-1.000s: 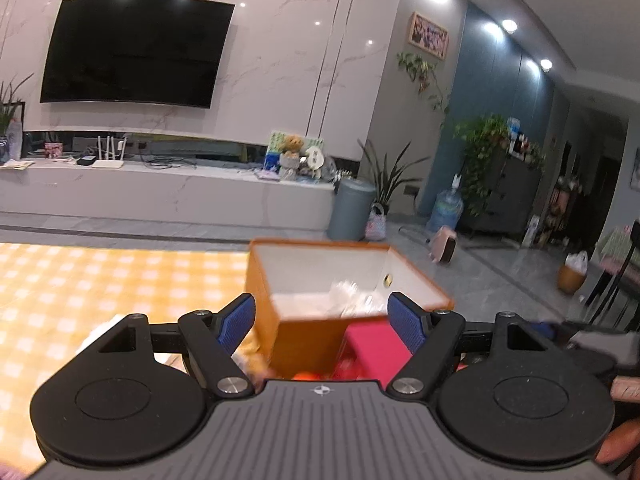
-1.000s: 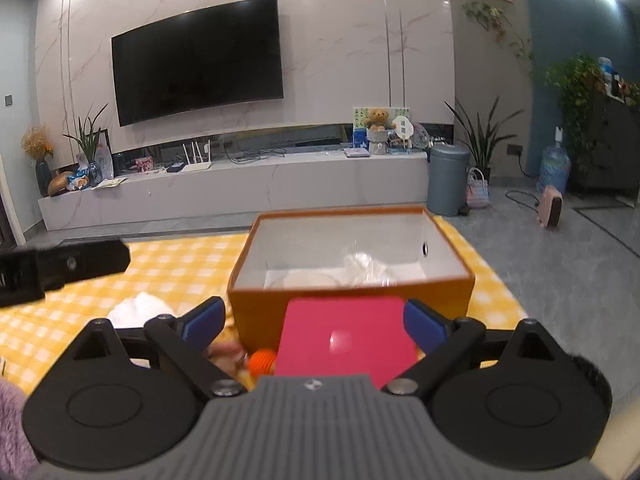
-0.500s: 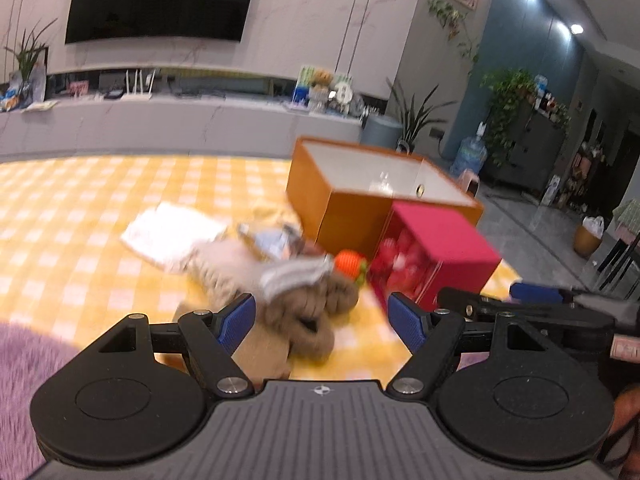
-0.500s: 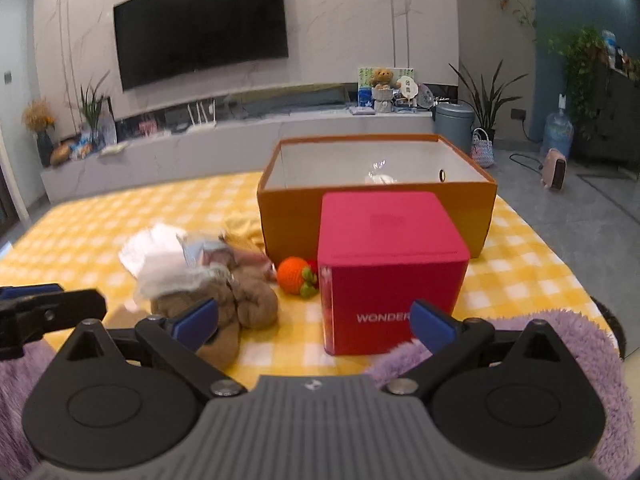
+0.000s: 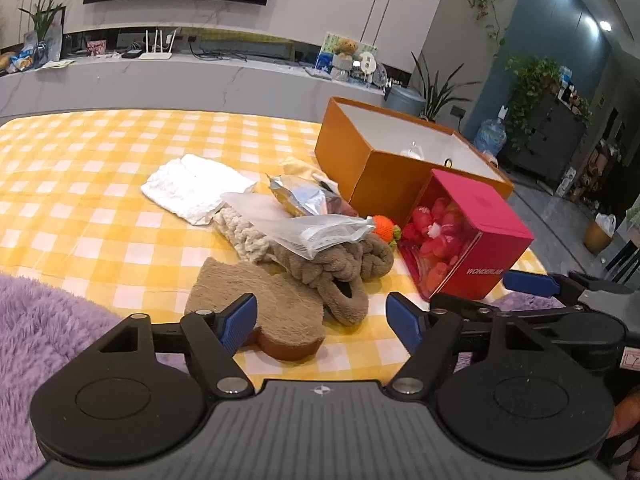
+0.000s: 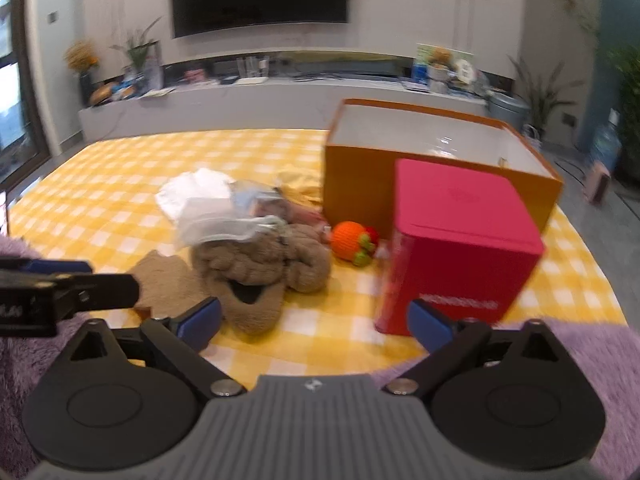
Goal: Organize soft objects
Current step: 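Move both tools back over the remaining soft items on the cloth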
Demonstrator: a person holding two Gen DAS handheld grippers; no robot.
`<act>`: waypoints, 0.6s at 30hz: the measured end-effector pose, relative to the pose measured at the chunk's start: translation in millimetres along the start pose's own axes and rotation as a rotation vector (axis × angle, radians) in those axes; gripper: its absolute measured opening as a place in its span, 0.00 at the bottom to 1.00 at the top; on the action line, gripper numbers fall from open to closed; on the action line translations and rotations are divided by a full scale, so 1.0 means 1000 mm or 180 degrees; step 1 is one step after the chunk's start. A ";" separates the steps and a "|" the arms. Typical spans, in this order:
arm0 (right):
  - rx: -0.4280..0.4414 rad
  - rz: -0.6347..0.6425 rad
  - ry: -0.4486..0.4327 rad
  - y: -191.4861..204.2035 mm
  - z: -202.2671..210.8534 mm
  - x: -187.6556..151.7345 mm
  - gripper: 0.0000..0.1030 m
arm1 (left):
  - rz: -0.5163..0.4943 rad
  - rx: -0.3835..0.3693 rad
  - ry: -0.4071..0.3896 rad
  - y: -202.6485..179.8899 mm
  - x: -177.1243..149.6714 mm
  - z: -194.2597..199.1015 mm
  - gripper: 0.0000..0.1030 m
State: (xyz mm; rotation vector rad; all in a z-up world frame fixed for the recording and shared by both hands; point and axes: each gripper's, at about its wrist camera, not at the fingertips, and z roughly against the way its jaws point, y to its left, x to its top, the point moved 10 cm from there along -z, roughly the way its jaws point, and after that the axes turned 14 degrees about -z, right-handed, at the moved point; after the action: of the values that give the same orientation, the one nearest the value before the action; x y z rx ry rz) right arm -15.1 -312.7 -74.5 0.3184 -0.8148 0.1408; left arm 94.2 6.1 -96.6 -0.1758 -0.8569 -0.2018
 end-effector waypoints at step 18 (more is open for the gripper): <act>0.0236 0.0644 0.0365 0.037 -0.063 -0.003 0.83 | -0.0185 0.0068 0.0840 0.047 -0.013 -0.040 0.85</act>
State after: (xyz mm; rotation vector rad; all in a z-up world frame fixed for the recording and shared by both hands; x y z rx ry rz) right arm 17.5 -256.8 -108.6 0.2943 -0.7279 0.3761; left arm 126.7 43.4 -135.9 -0.1013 -0.6018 -0.2640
